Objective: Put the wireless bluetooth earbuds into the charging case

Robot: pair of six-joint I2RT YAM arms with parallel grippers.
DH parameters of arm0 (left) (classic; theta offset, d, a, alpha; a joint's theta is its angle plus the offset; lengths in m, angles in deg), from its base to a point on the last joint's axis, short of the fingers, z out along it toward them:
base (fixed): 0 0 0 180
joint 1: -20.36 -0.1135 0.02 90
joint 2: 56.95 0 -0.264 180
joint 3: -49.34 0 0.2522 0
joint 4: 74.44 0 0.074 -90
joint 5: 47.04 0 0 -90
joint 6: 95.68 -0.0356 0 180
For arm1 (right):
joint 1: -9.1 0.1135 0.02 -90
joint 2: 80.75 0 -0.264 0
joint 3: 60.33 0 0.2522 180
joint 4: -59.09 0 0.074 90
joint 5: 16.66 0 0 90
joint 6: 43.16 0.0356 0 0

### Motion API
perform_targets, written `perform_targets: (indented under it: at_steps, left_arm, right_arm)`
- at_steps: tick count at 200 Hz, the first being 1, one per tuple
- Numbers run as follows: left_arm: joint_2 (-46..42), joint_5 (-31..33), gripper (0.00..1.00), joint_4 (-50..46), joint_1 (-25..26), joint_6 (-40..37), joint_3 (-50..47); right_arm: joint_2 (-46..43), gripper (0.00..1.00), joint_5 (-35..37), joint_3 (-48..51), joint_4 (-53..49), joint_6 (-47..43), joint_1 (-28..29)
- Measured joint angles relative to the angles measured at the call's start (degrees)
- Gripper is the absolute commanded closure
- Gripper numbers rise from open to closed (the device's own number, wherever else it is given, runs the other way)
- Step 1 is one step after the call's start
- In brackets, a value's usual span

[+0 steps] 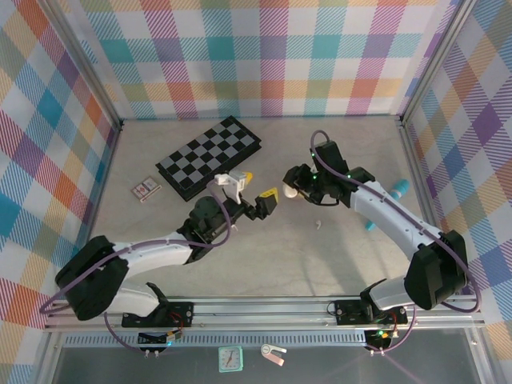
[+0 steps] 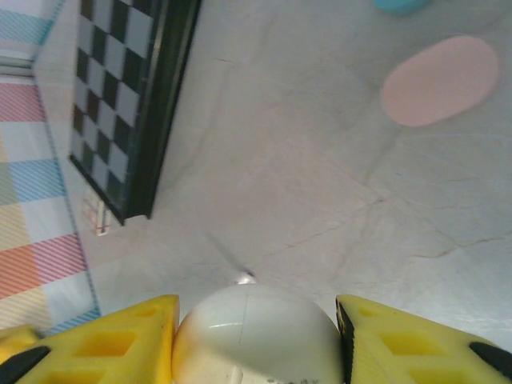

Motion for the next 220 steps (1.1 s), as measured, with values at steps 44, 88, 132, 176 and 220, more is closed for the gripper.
perform_targets:
  at_steps: [44,88,132,176,220]
  left_arm:
    - [10.5,3.7,0.13,9.1,4.3,5.8,2.9]
    - [17.3,5.1,0.24,15.1,4.7,10.0,4.7]
    - [18.8,5.2,0.41,17.8,4.7,12.3,6.8]
    - [19.2,4.6,0.68,18.3,4.7,12.9,7.1]
    - [19.2,3.1,0.83,18.6,4.7,12.6,7.4]
  right_arm:
    - [-1.0,0.52,-2.4,-1.0,2.9,1.5,0.0]
    - [-2.2,0.52,-5.0,-1.0,4.5,2.8,-0.2]
    - [-3.6,0.52,-7.3,-1.0,5.9,3.3,-0.2]
    - [-4.1,0.52,-7.9,-1.0,5.9,3.2,-0.3]
    - [-4.9,0.46,-7.8,-0.5,6.0,3.2,-0.6]
